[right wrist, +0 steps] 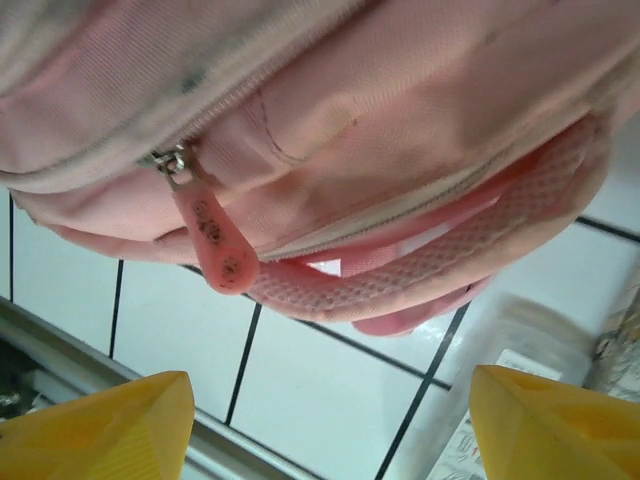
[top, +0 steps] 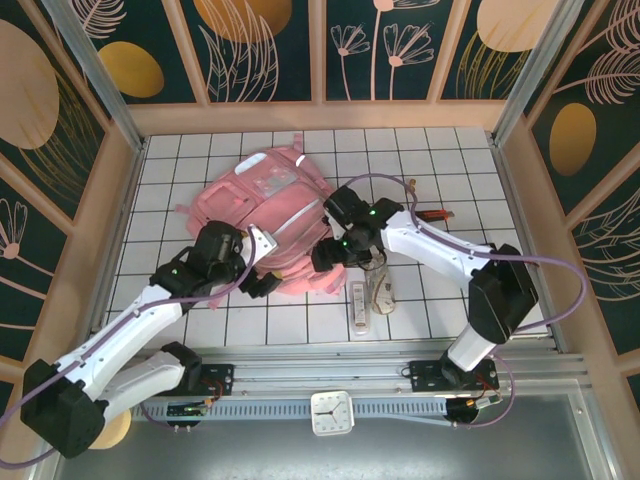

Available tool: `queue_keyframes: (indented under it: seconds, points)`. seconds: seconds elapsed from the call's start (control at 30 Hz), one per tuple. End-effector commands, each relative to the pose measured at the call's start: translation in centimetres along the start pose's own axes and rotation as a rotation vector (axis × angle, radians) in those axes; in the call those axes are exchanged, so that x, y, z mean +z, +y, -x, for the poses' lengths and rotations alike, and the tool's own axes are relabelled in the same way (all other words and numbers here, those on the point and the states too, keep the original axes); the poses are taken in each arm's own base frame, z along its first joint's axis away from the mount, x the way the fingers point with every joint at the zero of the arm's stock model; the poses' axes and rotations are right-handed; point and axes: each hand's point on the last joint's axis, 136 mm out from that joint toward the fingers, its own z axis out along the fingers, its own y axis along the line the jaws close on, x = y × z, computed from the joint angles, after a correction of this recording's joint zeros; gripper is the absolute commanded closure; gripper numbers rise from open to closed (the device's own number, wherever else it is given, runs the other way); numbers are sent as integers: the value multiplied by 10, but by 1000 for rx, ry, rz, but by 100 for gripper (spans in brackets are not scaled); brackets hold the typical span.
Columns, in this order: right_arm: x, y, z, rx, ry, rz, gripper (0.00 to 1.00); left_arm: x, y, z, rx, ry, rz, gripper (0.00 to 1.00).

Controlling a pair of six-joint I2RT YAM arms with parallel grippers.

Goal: Pack the student bag

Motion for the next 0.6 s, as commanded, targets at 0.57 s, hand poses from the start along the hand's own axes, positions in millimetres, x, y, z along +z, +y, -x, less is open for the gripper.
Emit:
queue_keyframes:
  seconds: [0.57]
  points:
    - [34, 28, 32, -398, 0, -217, 30, -15, 9, 3, -12, -63, 78, 1]
